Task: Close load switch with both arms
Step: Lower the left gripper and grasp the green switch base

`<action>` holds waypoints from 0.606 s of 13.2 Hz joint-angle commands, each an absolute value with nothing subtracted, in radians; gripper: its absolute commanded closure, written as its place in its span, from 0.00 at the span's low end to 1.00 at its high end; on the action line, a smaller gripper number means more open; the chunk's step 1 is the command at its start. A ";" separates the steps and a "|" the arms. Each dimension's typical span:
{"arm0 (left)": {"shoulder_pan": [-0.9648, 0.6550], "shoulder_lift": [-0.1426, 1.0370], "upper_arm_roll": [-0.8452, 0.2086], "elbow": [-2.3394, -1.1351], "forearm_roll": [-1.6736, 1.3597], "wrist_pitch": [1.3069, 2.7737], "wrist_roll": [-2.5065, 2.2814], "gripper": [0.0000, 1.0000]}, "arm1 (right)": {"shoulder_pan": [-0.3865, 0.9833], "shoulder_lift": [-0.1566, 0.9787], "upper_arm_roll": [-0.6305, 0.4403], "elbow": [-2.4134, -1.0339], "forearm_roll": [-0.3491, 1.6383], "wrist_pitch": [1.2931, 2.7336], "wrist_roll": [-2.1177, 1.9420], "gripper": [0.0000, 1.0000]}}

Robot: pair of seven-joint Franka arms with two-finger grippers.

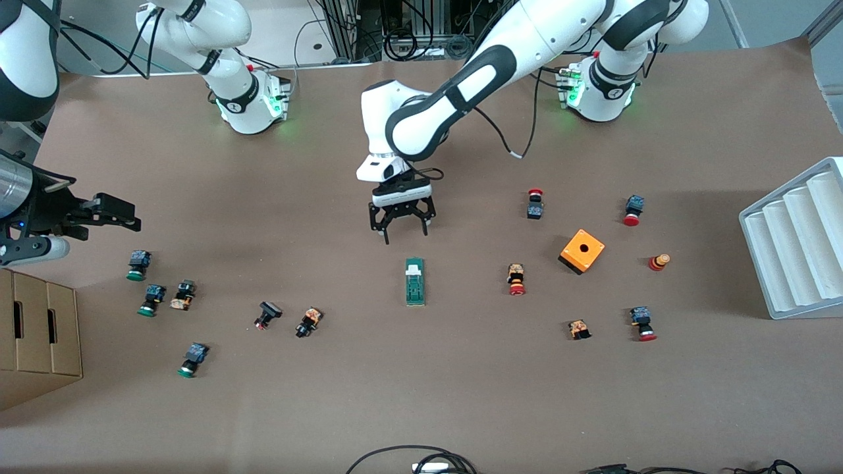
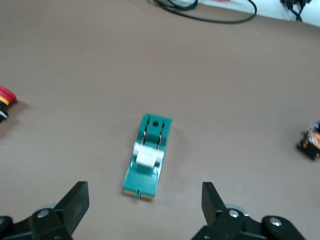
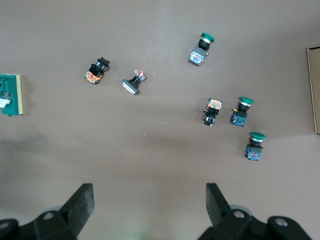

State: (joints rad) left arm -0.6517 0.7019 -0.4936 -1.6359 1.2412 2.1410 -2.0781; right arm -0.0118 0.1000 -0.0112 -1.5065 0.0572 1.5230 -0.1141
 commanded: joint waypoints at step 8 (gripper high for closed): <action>-0.725 0.804 -0.454 -1.672 1.551 2.056 -2.304 0.01 | -0.023 0.138 -0.014 -1.511 0.057 1.543 -0.187 0.00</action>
